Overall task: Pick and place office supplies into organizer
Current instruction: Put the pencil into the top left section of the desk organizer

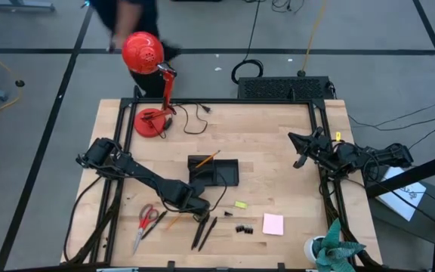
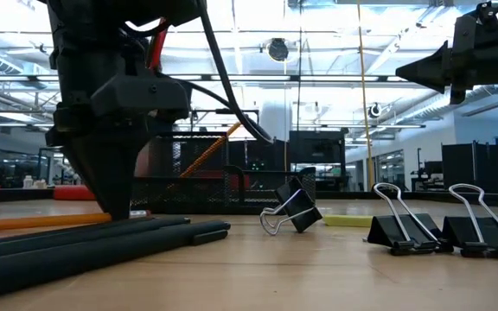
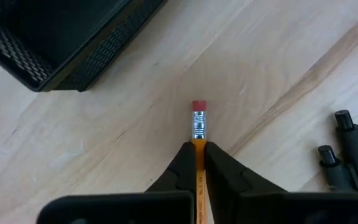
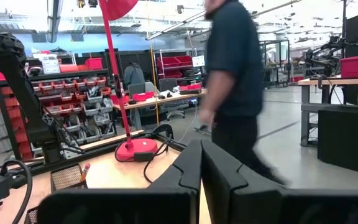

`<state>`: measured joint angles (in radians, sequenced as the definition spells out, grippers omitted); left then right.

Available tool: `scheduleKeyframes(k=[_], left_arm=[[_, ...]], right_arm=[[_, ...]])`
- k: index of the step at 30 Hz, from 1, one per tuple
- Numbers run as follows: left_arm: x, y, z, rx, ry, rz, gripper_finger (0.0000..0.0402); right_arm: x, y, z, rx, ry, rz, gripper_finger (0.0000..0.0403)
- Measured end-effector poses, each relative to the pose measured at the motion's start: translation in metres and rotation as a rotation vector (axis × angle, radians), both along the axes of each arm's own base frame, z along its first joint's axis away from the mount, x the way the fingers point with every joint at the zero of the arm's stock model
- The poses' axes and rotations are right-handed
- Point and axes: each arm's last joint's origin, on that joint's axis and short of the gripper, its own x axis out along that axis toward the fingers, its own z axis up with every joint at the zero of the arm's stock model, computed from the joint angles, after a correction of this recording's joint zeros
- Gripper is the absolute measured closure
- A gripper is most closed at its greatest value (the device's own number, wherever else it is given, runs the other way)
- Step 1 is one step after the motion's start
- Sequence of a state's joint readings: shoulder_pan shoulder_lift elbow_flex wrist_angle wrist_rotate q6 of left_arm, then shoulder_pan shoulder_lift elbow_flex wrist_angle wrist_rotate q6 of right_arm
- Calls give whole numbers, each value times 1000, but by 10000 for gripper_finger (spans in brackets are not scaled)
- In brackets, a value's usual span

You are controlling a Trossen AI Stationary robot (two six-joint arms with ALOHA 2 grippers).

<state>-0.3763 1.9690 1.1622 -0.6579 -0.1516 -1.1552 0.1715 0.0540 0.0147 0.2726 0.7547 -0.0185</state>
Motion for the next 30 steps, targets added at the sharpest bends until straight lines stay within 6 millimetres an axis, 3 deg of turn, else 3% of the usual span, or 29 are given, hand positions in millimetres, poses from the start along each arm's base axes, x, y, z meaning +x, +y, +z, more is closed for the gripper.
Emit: scheduleKeyframes(k=[8, 19, 30], left_arm=[[6, -3, 7, 28, -2, -96, 363], [20, -6, 23, 93, -36, -180, 385], [36, 2, 27, 79, -142, -265, 367]], right_arm=[[0, 0, 0, 0, 0, 0, 399], [0, 0, 0, 0, 0, 1, 399], [0, 0, 0, 0, -1, 1, 399]])
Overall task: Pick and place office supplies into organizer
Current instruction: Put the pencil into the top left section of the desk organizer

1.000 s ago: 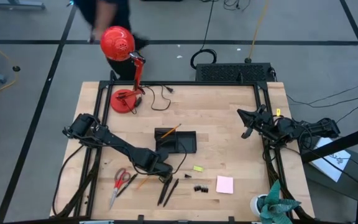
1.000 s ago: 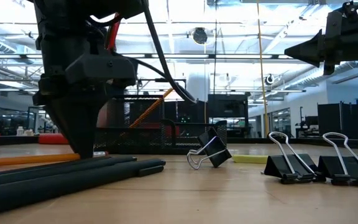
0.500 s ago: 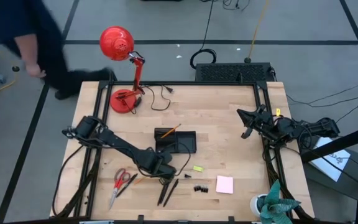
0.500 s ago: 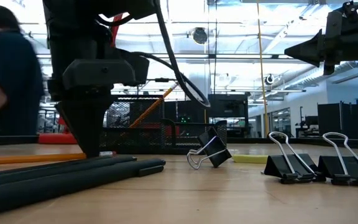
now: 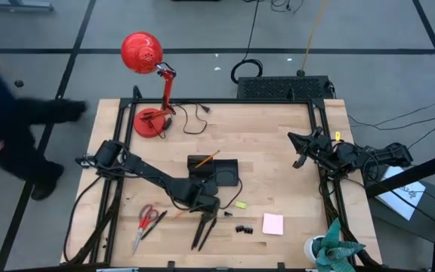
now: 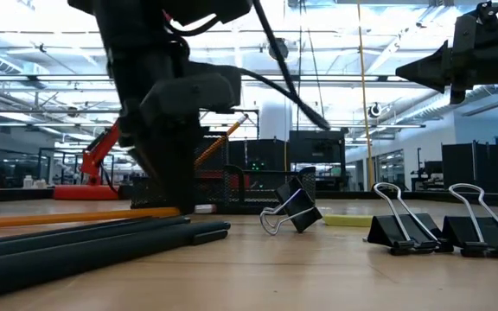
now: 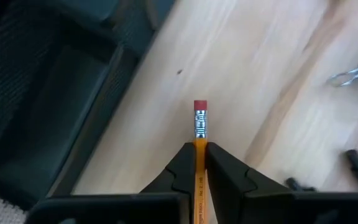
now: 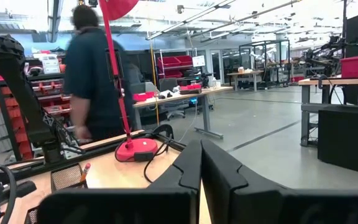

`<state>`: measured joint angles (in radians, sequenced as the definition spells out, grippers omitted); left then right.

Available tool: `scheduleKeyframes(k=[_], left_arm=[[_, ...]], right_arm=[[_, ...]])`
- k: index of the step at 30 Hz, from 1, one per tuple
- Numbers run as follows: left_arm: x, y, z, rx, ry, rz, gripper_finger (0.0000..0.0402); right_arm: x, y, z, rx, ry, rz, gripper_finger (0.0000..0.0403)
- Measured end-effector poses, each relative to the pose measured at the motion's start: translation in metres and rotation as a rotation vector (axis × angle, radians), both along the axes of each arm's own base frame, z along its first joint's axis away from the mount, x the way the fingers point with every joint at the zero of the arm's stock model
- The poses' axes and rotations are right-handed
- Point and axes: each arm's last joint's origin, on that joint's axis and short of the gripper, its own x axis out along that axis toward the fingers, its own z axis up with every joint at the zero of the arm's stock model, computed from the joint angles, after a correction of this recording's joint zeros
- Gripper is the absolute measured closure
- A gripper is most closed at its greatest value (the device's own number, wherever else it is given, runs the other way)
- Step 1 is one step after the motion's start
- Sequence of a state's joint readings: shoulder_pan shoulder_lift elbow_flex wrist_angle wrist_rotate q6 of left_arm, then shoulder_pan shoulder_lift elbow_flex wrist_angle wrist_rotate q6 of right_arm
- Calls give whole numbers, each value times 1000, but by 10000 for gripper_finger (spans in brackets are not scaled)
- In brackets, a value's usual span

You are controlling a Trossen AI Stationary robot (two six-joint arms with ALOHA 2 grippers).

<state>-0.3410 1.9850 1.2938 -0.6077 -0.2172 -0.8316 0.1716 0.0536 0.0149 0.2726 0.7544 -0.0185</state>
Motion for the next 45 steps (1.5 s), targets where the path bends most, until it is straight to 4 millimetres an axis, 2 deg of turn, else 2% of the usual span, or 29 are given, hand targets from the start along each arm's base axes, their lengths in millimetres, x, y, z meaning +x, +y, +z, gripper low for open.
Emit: scheduleKeyframes(k=[7, 13, 21, 27, 31, 37, 42, 45], left_arm=[[9, 8, 5, -35, -30, -70, 383], [25, 11, 25, -71, -77, -170, 377], [56, 12, 84, -48, -256, -395, 367], [68, 22, 137, 68, -336, -616, 367], [72, 35, 170, 159, -381, -719, 367], [75, 58, 209, 178, -520, -870, 367], [62, 89, 235, 154, -612, -908, 366], [52, 108, 243, 143, -628, -879, 366]], right_arm=[[0, 0, 0, 0, 0, 1, 399], [0, 0, 0, 0, 0, 0, 399], [0, 0, 0, 0, 0, 0, 399], [0, 0, 0, 0, 0, 1, 399], [0, 0, 0, 0, 0, 1, 399], [0, 0, 0, 0, 1, 1, 399], [0, 0, -1, -1, 7, 1, 399], [1, 0, -2, 2, 18, 2, 399]])
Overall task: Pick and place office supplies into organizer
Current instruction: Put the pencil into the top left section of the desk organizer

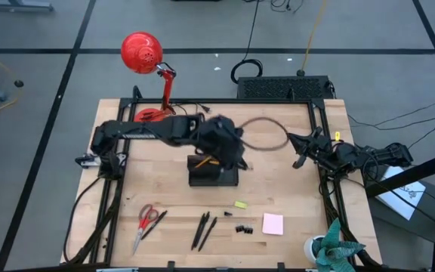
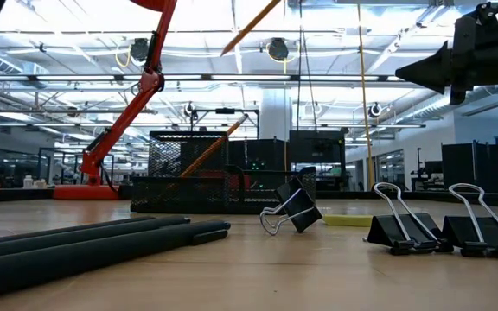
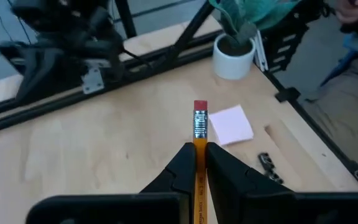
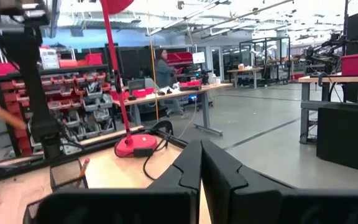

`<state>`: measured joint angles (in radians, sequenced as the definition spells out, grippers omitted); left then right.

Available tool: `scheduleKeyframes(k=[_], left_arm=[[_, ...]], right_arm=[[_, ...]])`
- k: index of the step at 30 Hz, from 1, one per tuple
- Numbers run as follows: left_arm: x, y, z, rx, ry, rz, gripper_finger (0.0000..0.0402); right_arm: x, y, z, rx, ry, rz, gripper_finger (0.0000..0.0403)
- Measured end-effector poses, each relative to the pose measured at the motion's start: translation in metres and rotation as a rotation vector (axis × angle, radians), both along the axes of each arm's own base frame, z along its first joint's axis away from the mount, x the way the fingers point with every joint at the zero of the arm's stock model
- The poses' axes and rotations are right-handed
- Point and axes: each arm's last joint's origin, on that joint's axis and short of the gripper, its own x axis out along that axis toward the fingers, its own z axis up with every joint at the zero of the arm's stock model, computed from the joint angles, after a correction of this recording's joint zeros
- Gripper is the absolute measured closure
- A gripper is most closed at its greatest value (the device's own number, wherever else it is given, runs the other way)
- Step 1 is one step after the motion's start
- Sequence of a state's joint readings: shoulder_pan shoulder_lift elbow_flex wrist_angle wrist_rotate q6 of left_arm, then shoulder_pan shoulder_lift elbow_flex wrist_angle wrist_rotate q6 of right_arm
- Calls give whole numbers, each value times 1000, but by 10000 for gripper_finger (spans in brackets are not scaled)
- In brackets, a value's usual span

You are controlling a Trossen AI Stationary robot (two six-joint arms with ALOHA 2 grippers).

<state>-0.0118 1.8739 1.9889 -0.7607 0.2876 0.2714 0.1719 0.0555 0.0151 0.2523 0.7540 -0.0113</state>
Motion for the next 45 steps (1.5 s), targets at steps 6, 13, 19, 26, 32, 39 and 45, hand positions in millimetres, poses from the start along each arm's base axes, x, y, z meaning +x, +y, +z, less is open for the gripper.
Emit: scheduleKeyframes(k=[6, 13, 19, 26, 32, 39, 45], left_arm=[[-21, 25, 5, -33, -11, -25, 366], [-43, 45, -23, -77, -54, -72, 366], [-62, 62, -54, -137, -152, -70, 366], [-86, 76, -86, -159, -245, -36, 366], [-102, 87, -119, -182, -278, 10, 366], [-114, 98, -145, -219, -299, 57, 366], [-121, 97, -159, -268, -328, 97, 366]], right_arm=[[0, 0, 0, 0, 0, 0, 399], [0, 0, 0, 0, 0, 0, 399], [0, 0, 0, 0, 1, 0, 399], [0, 0, 0, 1, 1, -1, 399], [0, 0, 0, 0, 4, -2, 399], [0, 0, 0, 1, 1, -3, 399], [0, 0, 0, 1, 1, -3, 399]])
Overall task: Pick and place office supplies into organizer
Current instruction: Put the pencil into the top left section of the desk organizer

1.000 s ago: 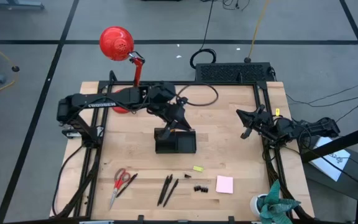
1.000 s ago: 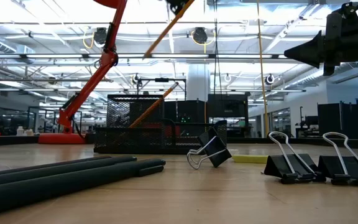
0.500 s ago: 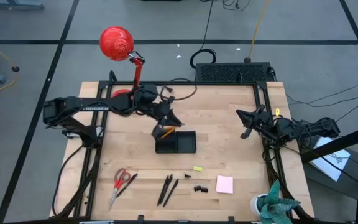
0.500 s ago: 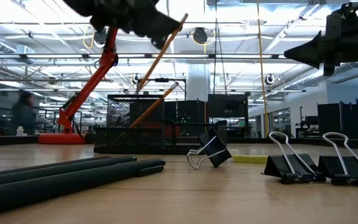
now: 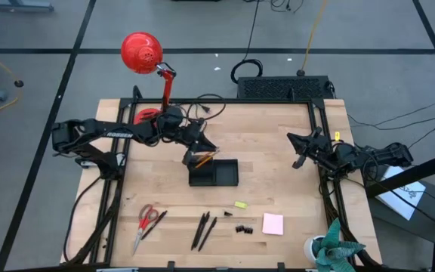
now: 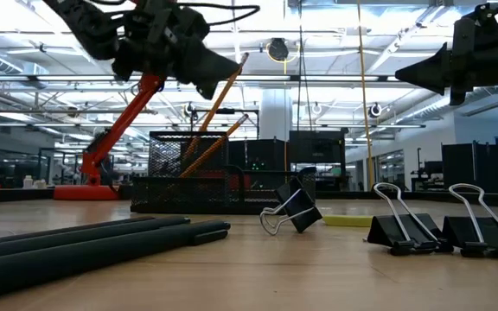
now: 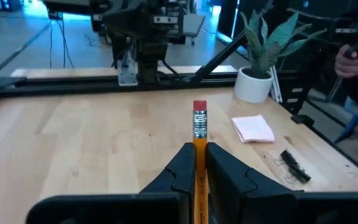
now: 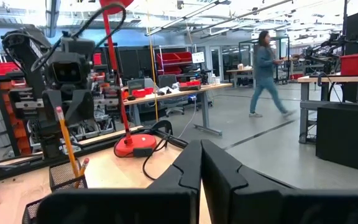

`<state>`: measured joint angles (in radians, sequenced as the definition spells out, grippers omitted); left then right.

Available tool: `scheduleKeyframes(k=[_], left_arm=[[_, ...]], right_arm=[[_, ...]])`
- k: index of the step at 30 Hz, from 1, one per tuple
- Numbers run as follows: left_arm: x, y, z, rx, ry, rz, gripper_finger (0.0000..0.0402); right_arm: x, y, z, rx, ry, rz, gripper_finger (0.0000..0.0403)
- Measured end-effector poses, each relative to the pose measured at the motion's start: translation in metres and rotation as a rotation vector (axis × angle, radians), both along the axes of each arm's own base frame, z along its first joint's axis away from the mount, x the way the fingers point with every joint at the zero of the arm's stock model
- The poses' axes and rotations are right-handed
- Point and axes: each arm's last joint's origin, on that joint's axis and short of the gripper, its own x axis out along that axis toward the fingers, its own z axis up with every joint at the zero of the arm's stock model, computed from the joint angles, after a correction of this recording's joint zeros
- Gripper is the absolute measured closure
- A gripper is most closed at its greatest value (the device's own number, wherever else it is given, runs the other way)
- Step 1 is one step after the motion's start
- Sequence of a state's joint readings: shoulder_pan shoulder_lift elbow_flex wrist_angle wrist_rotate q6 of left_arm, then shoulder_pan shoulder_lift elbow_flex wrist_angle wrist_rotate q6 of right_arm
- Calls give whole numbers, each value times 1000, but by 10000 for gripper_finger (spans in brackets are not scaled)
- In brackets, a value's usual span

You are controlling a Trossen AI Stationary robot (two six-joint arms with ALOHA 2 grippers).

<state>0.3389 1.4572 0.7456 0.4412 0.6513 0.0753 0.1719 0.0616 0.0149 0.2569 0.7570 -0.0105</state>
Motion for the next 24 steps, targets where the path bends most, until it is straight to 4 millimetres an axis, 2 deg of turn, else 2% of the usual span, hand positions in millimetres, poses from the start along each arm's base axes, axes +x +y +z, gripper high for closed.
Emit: scheduleKeyframes(k=[6, 12, 24], left_arm=[[-11, -6, -20, -28, -30, 77, 366], [-20, -9, -37, -68, 20, 141, 366], [-20, -26, -52, -11, 100, 140, 366]], right_arm=[[0, 0, 0, 6, 0, 1, 399], [0, 0, -1, 20, -7, 3, 399], [0, 0, 1, 21, -24, 3, 399]])
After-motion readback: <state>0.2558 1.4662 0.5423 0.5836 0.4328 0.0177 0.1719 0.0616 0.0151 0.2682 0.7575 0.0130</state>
